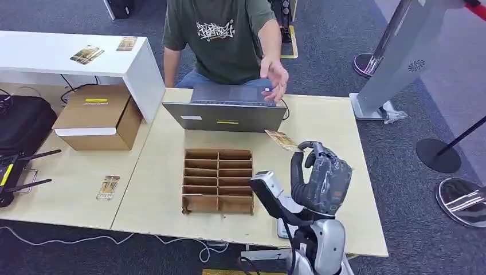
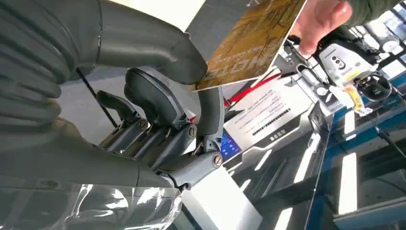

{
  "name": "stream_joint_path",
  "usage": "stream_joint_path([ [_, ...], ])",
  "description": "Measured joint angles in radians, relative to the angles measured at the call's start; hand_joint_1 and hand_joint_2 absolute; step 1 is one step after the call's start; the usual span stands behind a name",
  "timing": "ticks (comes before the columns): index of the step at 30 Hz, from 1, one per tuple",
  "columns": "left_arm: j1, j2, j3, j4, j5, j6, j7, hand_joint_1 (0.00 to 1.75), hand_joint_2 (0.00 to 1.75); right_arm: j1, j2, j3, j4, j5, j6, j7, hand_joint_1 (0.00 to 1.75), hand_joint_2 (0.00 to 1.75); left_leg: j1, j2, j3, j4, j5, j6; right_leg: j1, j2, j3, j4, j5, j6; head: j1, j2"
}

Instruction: Pass the card to the sensor for recognition and then transmit it.

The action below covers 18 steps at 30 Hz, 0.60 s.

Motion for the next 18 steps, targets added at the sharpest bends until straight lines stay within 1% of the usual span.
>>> stream_joint_path([
  [6,-0.002,0.0,-0.008,0.0,-0.022,-0.011,-0.002,0.0,0.0,-0.082,0.008,-0.002,0.067,-0.004,-0.01,-0.018,1.75,1.75,0.0,0.0,0.0,0.0,0.0,0.0,0.0,0.0,0.0,0.0,0.0,0.0,0.0,0.0],
  [10,-0.012,0.0,-0.026,0.0,-0.046,-0.03,-0.001,0.0,0.0,-0.171,0.013,-0.002,0.13,-0.005,-0.009,-0.029,1.75,1.75,0.0,0.001,0.001,0.0,0.0,0.0,0.0,0.001,0.0,0.0,0.001,0.0,0.0,0.0],
  [18,-0.027,0.0,-0.053,0.0,-0.058,-0.055,0.01,0.0,0.0,-0.326,0.056,0.005,0.28,0.003,0.004,-0.048,1.75,1.75,0.0,0.0,0.0,0.0,0.001,-0.001,0.0,0.0,0.0,0.001,0.001,-0.001,0.0,0.0],
])
